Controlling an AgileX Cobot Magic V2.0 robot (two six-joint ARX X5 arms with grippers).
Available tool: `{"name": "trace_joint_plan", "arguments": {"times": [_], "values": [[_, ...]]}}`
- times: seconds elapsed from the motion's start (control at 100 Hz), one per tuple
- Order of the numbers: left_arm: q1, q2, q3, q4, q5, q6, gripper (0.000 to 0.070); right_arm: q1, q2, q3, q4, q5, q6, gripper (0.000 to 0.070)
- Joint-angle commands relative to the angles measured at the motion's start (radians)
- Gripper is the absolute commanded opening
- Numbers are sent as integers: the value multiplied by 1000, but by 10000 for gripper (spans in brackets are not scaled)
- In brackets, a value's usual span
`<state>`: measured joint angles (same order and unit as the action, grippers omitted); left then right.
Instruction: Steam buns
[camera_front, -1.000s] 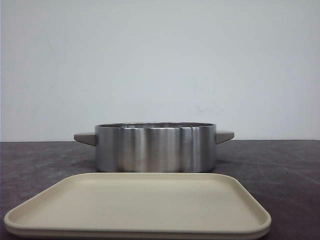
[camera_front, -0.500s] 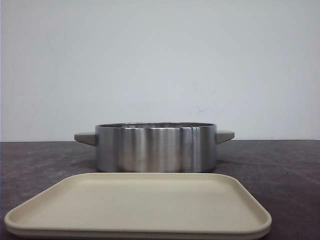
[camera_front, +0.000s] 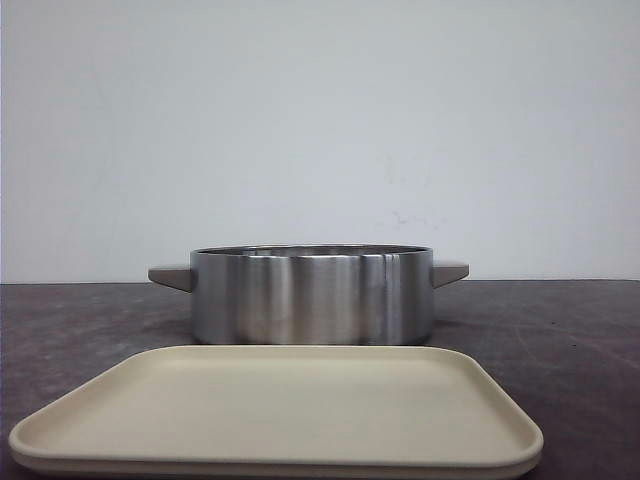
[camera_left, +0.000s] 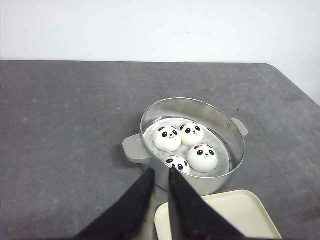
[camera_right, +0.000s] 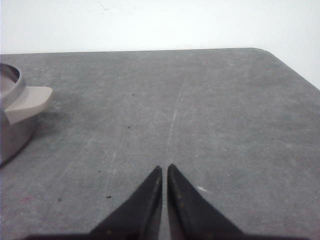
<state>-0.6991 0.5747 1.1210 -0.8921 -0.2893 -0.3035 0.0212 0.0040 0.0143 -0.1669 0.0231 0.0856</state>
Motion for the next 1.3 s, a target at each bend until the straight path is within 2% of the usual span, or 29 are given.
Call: {"name": "trace_joint_plan", "arguments": {"times": [0.0, 0.25, 0.34, 0.44, 0.52, 0.63, 0.69, 0.75, 0.79, 0.86, 0.97, 1.14, 1.29], "values": [[-8, 5, 11, 10, -2, -3, 17, 1, 0, -3, 13, 3, 4, 13], [0, -1, 11, -1, -2, 0, 17, 1, 0, -3, 13, 3, 4, 13], [56, -24, 11, -7, 0, 29, 17, 1, 0, -3, 13, 3, 4, 13], [159, -56, 11, 10, 2, 14, 17, 1, 0, -3, 13, 3, 4, 13], [251, -82, -2, 92, 6, 3, 17, 1, 0, -3, 13, 3, 4, 13], [350, -121, -90, 272, 33, 84, 17, 1, 0, -3, 13, 3, 4, 13], [407, -151, -182, 391, 106, 104, 17, 1, 0, -3, 13, 4, 4, 13], [469, -185, -286, 488, 221, 98, 17, 1, 0, -3, 13, 3, 4, 13], [514, -209, -365, 542, 308, 76, 17, 1, 0, -3, 13, 3, 4, 13], [575, -246, -488, 624, 378, 16, 17, 1, 0, -3, 13, 3, 4, 12], [640, -299, -660, 735, 389, -36, 17, 1, 0, -3, 13, 3, 4, 12], [701, -404, -866, 888, 384, -1, 17, 1, 0, -3, 13, 3, 4, 13], [745, -482, -970, 935, 386, 7, 17, 1, 0, -3, 13, 3, 4, 13]]}}
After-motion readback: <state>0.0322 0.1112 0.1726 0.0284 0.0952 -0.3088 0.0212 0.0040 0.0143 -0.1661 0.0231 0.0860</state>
